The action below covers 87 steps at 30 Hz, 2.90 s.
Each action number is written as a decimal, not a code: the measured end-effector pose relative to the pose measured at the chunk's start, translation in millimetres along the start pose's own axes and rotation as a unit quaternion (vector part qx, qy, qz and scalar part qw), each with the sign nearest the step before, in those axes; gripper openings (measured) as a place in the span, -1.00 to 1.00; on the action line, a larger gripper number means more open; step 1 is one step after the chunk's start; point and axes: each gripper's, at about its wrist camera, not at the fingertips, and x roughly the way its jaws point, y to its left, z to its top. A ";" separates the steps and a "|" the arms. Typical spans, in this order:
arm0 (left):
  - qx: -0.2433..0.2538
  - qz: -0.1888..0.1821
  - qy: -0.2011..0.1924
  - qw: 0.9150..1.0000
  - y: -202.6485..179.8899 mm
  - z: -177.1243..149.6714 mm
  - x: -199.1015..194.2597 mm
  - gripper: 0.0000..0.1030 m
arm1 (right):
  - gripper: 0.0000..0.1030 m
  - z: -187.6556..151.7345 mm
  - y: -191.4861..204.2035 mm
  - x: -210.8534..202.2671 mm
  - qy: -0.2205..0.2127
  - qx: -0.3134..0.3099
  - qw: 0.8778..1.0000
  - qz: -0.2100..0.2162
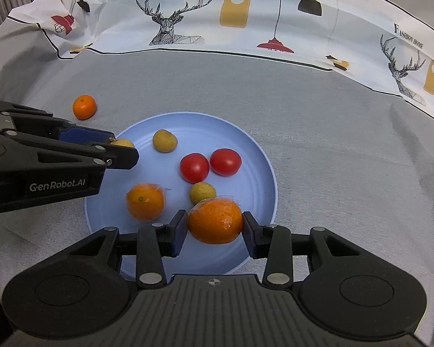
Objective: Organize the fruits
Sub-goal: 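Hold the yellow fruit and orange above the blue plate, then open the right gripper releasing the orange while the left releases the yellow fruit, then move both open grippers to the remaining loose oranges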
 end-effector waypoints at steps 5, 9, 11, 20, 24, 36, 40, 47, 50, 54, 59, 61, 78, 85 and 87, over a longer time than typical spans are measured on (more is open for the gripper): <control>0.001 0.000 0.000 1.000 0.1 -0.7 0.4 -0.43 | -0.18 0.3 2.8 1.9 0.004 -0.005 1.000 0.002; 0.000 0.000 0.000 1.000 0.7 -0.8 -0.3 -0.43 | -0.18 0.7 2.3 2.4 0.004 -0.004 1.000 0.002; 0.001 0.000 0.001 1.000 0.5 -0.9 0.0 -0.44 | -0.18 0.3 2.6 2.9 0.005 -0.005 1.000 0.001; 0.003 -0.001 0.001 1.000 0.4 -1.0 0.5 -0.43 | -0.18 0.9 3.4 4.6 0.006 -0.007 1.000 0.003; 0.004 0.000 0.001 1.000 -0.2 -1.3 0.9 -0.44 | -0.18 1.2 4.1 5.2 0.007 -0.007 1.000 0.004; 0.008 0.002 -0.001 1.000 -1.9 -1.5 1.2 -0.43 | -0.18 0.9 4.7 6.2 0.008 -0.008 1.000 0.004; 0.011 0.000 0.000 1.000 -2.8 -1.9 1.1 -0.41 | -0.17 1.0 5.2 5.9 0.006 -0.009 1.000 0.005; 0.005 0.000 -0.009 1.000 1.4 -0.3 -3.4 -0.27 | 0.03 2.9 2.4 3.2 -0.005 0.002 1.000 -0.007; -0.002 0.004 -0.016 1.000 5.7 0.8 -7.7 -0.27 | 0.04 3.8 2.4 2.0 -0.011 0.004 1.000 -0.011; -0.009 0.008 -0.025 1.000 12.9 2.7 -14.5 -0.28 | 0.04 7.2 4.0 0.1 -0.024 0.010 1.000 -0.018; -0.027 0.011 -0.031 0.999 26.9 3.0 -22.5 -0.29 | 0.04 16.8 8.9 -4.5 -0.050 0.030 0.998 -0.025; -0.036 0.012 -0.033 0.999 33.5 2.8 -26.3 -0.29 | 0.04 21.4 10.9 -6.6 -0.062 0.043 0.997 -0.025; -0.123 0.065 -0.013 0.990 95.5 -2.8 -42.2 -0.29 | 0.02 48.0 54.4 -6.8 -0.124 0.096 0.987 -0.019; -0.134 0.068 -0.010 0.989 103.3 -4.0 -43.0 -0.29 | -0.25 54.2 69.0 -2.2 -0.125 0.103 0.987 -0.002; -0.137 0.069 -0.009 0.988 104.8 -4.3 -43.0 -0.29 | -0.25 55.4 72.5 -1.6 -0.126 0.103 0.987 0.002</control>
